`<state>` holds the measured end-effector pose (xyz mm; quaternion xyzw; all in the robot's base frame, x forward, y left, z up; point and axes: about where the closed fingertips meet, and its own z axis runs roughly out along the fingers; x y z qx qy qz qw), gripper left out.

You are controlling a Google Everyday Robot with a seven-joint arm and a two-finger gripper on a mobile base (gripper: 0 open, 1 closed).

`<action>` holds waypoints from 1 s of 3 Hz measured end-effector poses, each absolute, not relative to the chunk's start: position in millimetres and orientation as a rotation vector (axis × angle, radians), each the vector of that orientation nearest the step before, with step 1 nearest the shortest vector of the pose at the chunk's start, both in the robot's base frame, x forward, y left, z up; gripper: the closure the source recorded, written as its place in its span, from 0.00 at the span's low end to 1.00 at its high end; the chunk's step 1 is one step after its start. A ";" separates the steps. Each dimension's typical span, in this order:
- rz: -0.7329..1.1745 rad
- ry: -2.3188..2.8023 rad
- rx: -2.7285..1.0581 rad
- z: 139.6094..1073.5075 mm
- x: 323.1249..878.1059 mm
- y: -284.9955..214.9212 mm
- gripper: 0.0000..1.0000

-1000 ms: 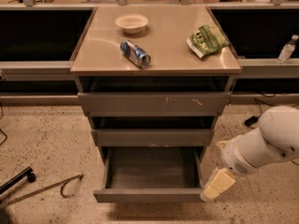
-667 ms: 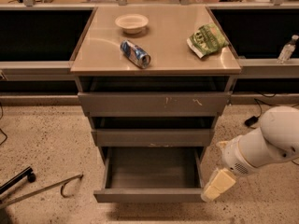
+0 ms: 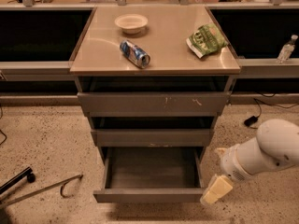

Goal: Close bottom drawer

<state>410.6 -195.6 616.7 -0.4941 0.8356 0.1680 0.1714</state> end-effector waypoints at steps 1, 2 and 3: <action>0.515 2.380 -1.381 530.9 430.4 -199.0 0.00; 0.586 2.408 -1.358 454.7 434.5 -199.8 0.00; 0.718 2.437 -1.414 386.7 420.1 -182.9 0.00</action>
Offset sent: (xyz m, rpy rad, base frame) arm 0.0236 -0.0066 -0.2783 0.1052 0.1609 -0.0451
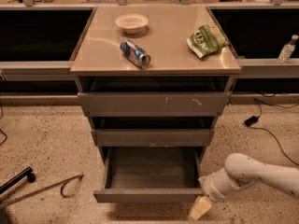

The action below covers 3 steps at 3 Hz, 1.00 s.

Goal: Close bottom drawer

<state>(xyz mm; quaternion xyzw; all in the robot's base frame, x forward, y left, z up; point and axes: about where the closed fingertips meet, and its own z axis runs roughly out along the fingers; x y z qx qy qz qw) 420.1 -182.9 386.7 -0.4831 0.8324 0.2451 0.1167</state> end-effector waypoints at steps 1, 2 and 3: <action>0.718 2.437 -1.414 386.5 420.0 -182.8 0.00; 0.773 2.434 -1.420 358.6 414.5 -173.1 0.00; 0.895 2.367 -1.527 306.5 409.1 -132.4 0.00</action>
Offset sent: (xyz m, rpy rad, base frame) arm -0.0138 0.0252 -0.0784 0.0693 0.0743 0.0298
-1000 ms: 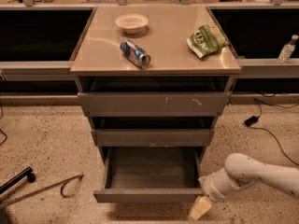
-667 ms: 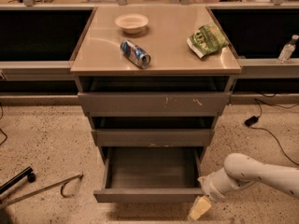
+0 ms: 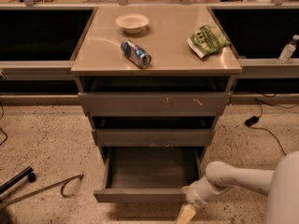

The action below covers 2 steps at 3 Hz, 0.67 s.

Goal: Close bottom drawer

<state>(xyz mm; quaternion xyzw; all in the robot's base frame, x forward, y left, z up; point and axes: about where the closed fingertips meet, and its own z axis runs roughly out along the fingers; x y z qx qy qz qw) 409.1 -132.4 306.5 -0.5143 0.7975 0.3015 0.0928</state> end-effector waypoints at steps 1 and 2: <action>0.998 2.313 -1.607 266.8 399.9 -95.9 0.00; 1.061 2.276 -1.655 242.0 390.2 -70.1 0.00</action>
Offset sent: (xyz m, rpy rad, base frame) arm -0.0263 0.0905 -0.0917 0.1062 0.0857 0.1762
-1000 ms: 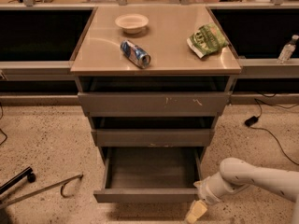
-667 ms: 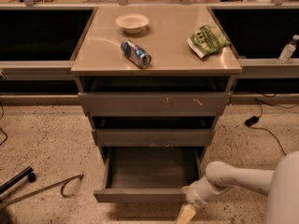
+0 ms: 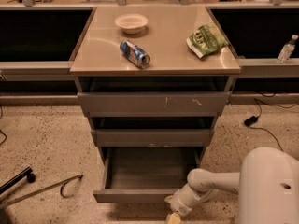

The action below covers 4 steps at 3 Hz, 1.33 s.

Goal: Close bottom drawer

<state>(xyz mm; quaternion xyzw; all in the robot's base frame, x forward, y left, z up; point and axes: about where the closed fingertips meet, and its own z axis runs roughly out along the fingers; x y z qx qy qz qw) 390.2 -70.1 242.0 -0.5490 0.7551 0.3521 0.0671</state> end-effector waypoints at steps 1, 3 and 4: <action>1.079 2.246 -1.718 223.5 384.4 -51.7 0.00; 0.969 2.216 -1.726 203.8 429.6 -44.8 0.00; 0.969 2.215 -1.726 203.7 429.7 -44.7 0.00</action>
Offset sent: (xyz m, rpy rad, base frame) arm 0.0300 0.0442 -0.0479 -0.0088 -0.0735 0.0958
